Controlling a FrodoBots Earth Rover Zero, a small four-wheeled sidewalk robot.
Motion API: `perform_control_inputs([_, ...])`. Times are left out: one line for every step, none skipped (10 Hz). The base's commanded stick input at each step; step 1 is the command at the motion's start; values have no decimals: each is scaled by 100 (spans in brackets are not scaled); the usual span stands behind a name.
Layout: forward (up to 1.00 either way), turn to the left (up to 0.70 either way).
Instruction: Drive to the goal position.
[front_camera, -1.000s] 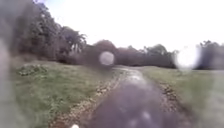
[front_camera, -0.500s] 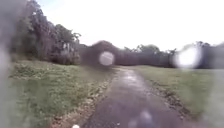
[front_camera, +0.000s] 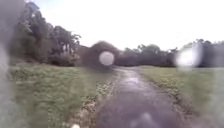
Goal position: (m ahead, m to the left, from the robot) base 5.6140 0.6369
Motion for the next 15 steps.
perform_control_inputs([70, 0])
perform_control_inputs([70, 0])
perform_control_inputs([70, 0])
perform_control_inputs([70, 0])
perform_control_inputs([70, 0])
perform_control_inputs([70, 0])
perform_control_inputs([70, 0])
perform_control_inputs([70, 0])
perform_control_inputs([70, 0])
perform_control_inputs([70, 0])
perform_control_inputs([70, 0])
perform_control_inputs([70, -19])
perform_control_inputs([70, -24])
perform_control_inputs([70, -30])
perform_control_inputs([70, -35])
